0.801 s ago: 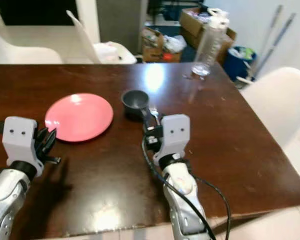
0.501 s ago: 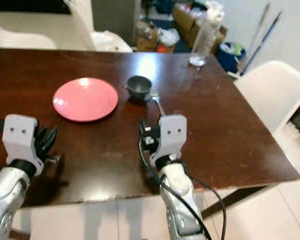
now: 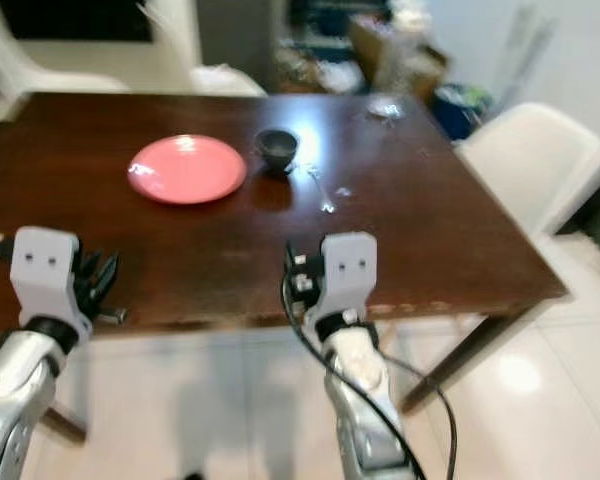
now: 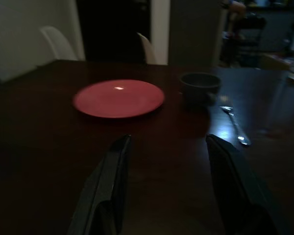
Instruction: Setting the table
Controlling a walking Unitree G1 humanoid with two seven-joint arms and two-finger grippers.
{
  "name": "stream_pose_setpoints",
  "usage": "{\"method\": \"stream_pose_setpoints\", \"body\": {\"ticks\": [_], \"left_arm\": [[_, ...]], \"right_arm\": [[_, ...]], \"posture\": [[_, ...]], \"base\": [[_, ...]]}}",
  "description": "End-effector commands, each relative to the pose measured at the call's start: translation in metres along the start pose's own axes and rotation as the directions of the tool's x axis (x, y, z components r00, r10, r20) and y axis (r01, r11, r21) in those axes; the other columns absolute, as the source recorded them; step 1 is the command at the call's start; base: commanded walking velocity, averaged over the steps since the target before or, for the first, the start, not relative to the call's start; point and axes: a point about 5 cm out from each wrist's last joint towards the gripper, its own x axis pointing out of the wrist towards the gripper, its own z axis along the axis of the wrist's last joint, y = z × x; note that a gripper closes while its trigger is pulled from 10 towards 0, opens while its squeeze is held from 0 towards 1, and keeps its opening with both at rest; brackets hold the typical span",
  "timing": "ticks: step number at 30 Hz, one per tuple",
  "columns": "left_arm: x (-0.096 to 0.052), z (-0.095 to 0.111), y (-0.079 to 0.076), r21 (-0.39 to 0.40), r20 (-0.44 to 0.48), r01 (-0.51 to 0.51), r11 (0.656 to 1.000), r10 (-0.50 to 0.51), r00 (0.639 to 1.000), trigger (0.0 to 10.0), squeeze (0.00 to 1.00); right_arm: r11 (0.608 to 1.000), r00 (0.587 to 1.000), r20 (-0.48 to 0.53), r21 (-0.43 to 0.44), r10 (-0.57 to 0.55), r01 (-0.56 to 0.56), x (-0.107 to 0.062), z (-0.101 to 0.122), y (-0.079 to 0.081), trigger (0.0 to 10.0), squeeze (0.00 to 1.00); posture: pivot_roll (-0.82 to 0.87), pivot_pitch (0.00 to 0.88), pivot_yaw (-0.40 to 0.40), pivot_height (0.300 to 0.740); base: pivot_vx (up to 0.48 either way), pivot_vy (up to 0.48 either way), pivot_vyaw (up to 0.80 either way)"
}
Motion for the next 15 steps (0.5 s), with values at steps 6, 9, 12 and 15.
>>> {"method": "stream_pose_setpoints", "body": {"ticks": [6, 9, 12, 15], "left_arm": [[0.0009, -0.0005, -0.0037, 0.005, -0.002, 0.012, 1.0, -0.012, 1.0, 10.0, 0.0], [0.0008, -0.001, -0.004, 0.006, -0.004, 0.014, 1.0, -0.014, 1.0, 10.0, 0.0], [0.0009, -0.0015, -0.0043, 0.006, -0.004, 0.015, 1.0, -0.015, 1.0, 10.0, 0.0], [0.0008, -0.0023, -0.0047, 0.006, -0.006, 0.016, 1.0, -0.016, 1.0, 10.0, 0.0]], "right_arm": [[1.0, 0.999, -0.026, 0.005, -0.023, 0.023, -0.0019, -0.0049, -0.0038, 10.0, 0.0], [0.999, 0.999, -0.035, 0.017, -0.029, 0.03, -0.0019, -0.0059, -0.0045, 10.0, 0.0], [0.999, 0.999, -0.035, 0.015, -0.029, 0.029, -0.0018, -0.006, -0.0046, 10.0, 0.0], [1.0, 0.999, -0.035, 0.013, -0.028, 0.028, -0.0017, -0.0061, -0.0048, 10.0, 0.0]], "posture": [[0.02, 0.052, 0.02, 0.74], [0.02, 0.052, 0.02, 0.74], [0.02, 0.051, 0.02, 0.74], [0.02, 0.05, 0.019, 0.74]], "base": [[0.0, 0.0, -0.21], [0.0, 0.0, -0.8], [0.0, 0.0, -0.79], [0.0, 0.0, -0.79]]}}
